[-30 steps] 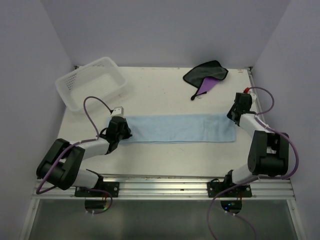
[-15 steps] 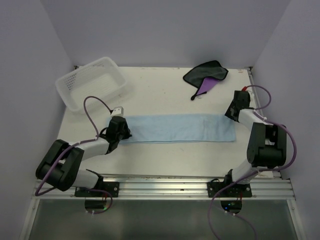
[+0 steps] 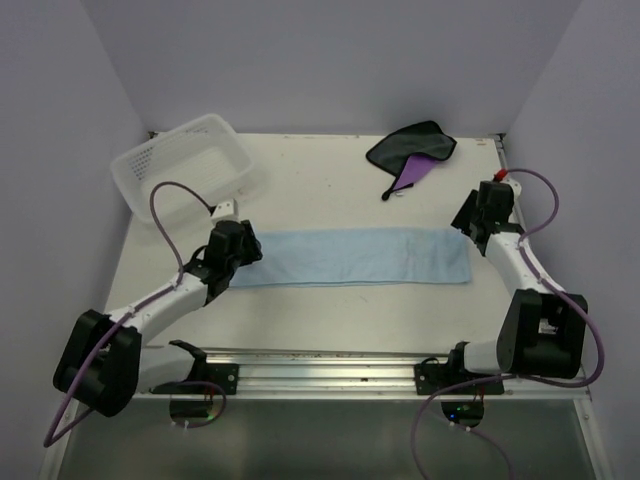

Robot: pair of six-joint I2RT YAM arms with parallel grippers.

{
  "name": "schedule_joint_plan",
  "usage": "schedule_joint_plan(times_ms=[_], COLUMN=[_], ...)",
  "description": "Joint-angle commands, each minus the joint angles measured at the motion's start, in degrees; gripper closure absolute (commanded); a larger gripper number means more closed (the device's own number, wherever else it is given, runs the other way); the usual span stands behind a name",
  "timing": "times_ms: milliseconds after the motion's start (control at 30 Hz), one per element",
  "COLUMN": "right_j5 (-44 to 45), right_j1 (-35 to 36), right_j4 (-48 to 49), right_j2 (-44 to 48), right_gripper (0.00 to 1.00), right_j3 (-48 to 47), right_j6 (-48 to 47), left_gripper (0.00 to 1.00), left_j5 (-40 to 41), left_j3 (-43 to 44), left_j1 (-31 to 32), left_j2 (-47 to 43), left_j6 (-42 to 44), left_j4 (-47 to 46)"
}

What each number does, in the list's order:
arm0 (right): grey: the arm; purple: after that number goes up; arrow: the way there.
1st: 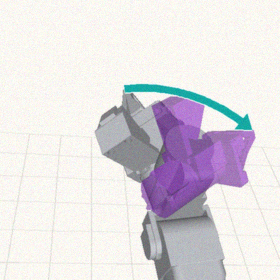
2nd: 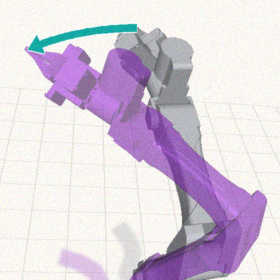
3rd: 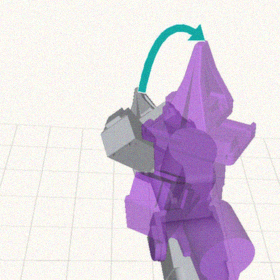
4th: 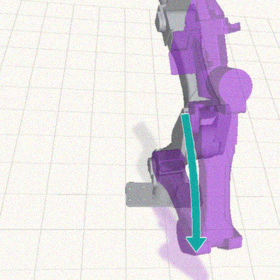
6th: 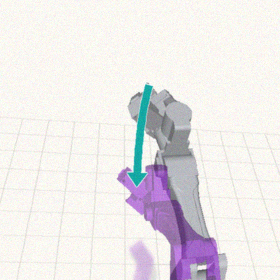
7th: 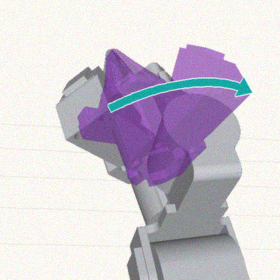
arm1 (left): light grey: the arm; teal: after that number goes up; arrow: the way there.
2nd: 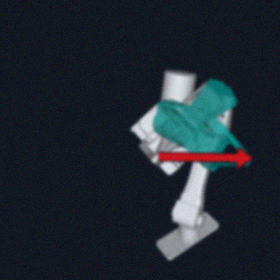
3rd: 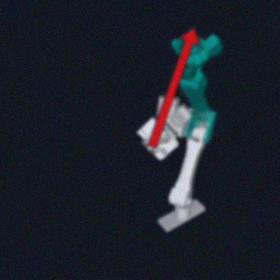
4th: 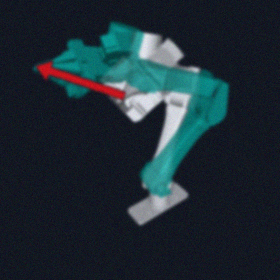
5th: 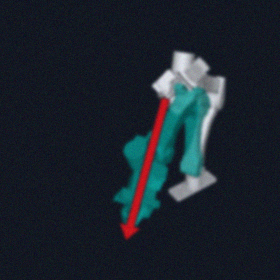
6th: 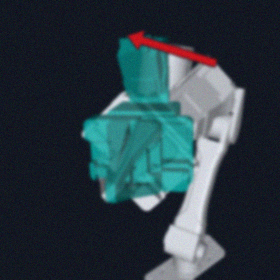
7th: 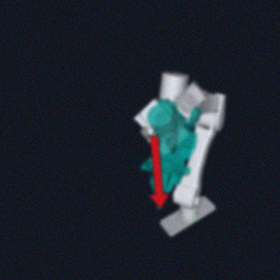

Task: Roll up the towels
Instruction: Fold the towel

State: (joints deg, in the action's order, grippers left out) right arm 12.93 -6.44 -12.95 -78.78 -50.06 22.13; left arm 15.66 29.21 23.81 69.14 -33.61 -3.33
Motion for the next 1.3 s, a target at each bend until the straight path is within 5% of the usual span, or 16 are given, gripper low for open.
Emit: schedule_joint_plan(times_ms=[0, 167, 233, 500, 1267], right_j5=[-2.3, 0.1, -0.4, 0.0, -6.8], right_j1=[-0.1, -0.4, -0.9, -4.7, -8.9], right_j4=[-2.8, -3.1, -3.7, -7.2, -7.6], right_j2=[2.7, 6.6, 6.7, 7.7, 6.4], right_gripper=[0.42, 0.40, 0.40, 0.41, 0.43], right_j3=[3.7, 8.2, 9.8, 11.3, 14.9], right_j6=[2.8, 5.8, 8.4, 10.0, 8.8], left_gripper=[0.44, 0.23, 0.01, 0.00, 0.00], left_j5=[1.7, 2.8, 2.6, 4.1, 13.9], left_j3=[6.9, 16.1, 21.0, 28.7, 15.4], left_j1=[0.4, 1.3, 1.3, 1.2, 2.5], left_j2=[-5.1, -12.3, -13.4, -14.7, -20.5], left_j6=[-1.7, 1.3, 4.3, 13.7, 15.8], left_j4=[7.4, 15.9, 20.2, 28.2, 18.9])
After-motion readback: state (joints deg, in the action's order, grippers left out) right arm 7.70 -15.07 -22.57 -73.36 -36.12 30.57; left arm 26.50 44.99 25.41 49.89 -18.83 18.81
